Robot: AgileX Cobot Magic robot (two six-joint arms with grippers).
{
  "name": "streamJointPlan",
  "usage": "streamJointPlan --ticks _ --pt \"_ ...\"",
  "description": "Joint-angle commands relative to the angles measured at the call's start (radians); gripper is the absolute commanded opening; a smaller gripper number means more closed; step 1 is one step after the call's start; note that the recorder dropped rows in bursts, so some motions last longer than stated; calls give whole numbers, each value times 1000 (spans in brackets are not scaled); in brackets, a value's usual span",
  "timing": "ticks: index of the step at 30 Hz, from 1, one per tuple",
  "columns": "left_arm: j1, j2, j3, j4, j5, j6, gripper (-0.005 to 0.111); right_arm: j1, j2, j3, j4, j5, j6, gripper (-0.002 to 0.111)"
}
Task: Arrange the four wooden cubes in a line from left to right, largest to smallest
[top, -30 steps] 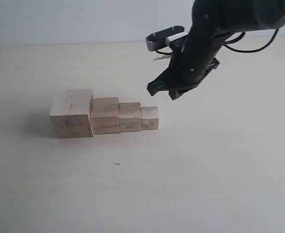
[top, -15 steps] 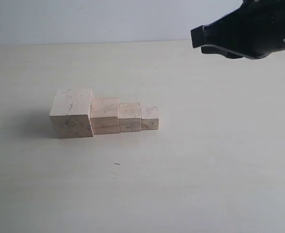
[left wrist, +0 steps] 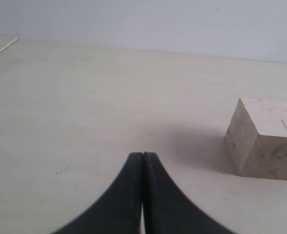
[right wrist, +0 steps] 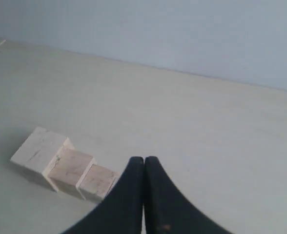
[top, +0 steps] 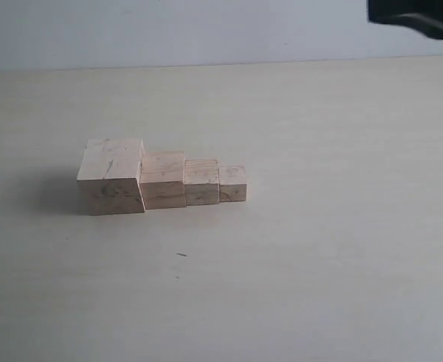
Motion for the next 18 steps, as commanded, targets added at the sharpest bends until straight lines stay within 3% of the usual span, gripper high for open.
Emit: streamJointPlan --ticks 1,11,14,18 --pt "-3 -6 -1 2 -10 0 0 -163 -160 26 -16 24 41 0" --pt "-3 -6 -1 2 -10 0 0 -639 -571 269 -16 -3 -19 0" --pt "-3 -6 -1 2 -10 0 0 -713 -690 382 -16 -37 -30 0" --pt "-3 -6 -1 2 -10 0 0 -723 -800 501 -16 -118 -49 0"
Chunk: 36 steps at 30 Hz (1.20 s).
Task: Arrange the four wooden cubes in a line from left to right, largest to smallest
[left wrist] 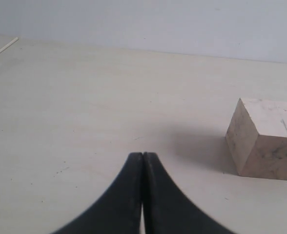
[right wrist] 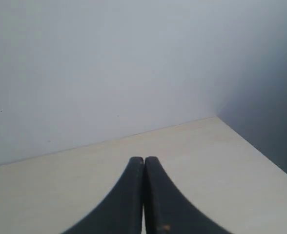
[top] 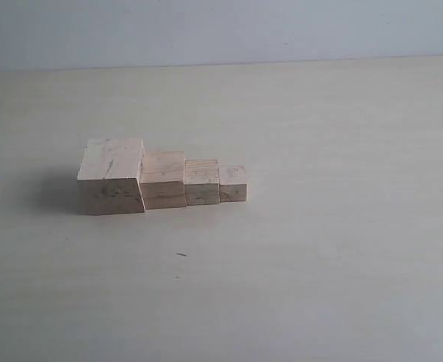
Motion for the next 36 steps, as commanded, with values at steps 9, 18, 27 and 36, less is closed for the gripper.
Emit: streamJointPlan --ticks 9,18,27,36 --pt "-3 -6 -1 2 -10 0 0 34 -132 306 88 -182 -77 0" --pt "-3 -6 -1 2 -10 0 0 201 -273 470 85 -182 -163 0" --pt "-3 -6 -1 2 -10 0 0 205 -273 503 86 -105 -161 0" --pt "-3 -6 -1 2 -10 0 0 205 -273 503 90 -105 -159 0"
